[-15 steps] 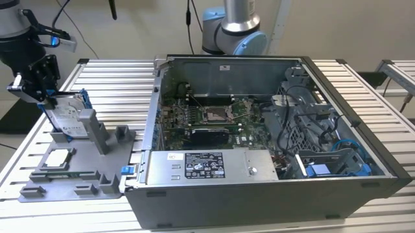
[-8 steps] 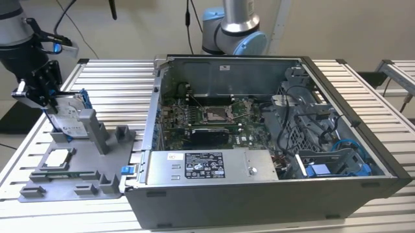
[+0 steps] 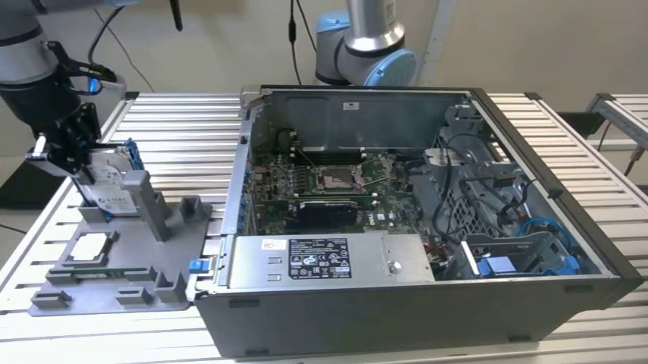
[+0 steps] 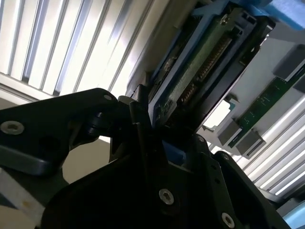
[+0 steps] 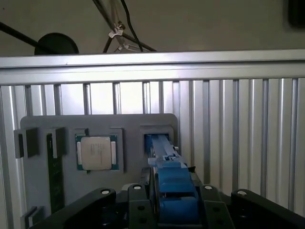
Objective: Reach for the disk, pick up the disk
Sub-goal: 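Pick up the disk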
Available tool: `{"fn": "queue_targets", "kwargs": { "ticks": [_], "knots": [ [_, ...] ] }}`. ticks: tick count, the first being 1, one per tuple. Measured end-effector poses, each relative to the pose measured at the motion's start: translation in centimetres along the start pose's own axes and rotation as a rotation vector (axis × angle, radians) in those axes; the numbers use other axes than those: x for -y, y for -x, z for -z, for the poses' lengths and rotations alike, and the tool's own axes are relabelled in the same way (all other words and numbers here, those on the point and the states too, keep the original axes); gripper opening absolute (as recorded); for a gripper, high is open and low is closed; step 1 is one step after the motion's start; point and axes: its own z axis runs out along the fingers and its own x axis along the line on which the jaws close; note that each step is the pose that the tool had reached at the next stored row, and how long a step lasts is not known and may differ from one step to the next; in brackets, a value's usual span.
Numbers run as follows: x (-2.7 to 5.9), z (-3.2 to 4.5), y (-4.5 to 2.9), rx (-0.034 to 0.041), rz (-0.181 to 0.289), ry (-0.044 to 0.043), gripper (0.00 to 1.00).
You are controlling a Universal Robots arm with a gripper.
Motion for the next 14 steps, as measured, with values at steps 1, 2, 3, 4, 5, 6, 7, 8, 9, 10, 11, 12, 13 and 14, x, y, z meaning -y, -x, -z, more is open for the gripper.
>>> {"fn": "queue_targets", "kwargs": {
  "ticks": [1, 2, 3, 4, 5, 6, 7, 8, 9, 10, 11, 12, 13, 14],
  "knots": [
    [0.00, -0.07, 0.00, 0.0002, 0.000, -0.0002, 1.00],
    [-0.01, -0.07, 0.00, 0.0002, 0.000, 0.0000, 1.00],
    [-0.01, -0.08, 0.00, 0.0001, 0.000, 0.0001, 1.00],
    [0.00, -0.09, 0.00, 0.0001, 0.000, 0.0000, 1.00],
    [0.00, -0.11, 0.00, 0.0002, 0.000, -0.0002, 1.00],
    [0.00, -0.11, 0.00, 0.0002, 0.000, -0.0002, 1.00],
    [0.00, -0.11, 0.00, 0.0002, 0.000, -0.0002, 1.00],
    [0.00, -0.11, -0.01, 0.0000, 0.000, -0.0001, 1.00],
    [0.00, -0.11, 0.00, 0.0001, 0.000, -0.0002, 0.00],
    [0.00, -0.12, 0.00, 0.0002, 0.000, -0.0002, 0.00],
    [0.00, -0.12, 0.00, 0.0002, 0.000, -0.0002, 0.00],
    [0.00, -0.12, 0.00, 0.0002, 0.000, -0.0002, 0.00],
    [0.00, -0.12, 0.00, 0.0002, 0.000, -0.0002, 0.00],
    [0.00, -0.12, 0.00, 0.0002, 0.000, -0.0002, 0.00]
  ]
}}
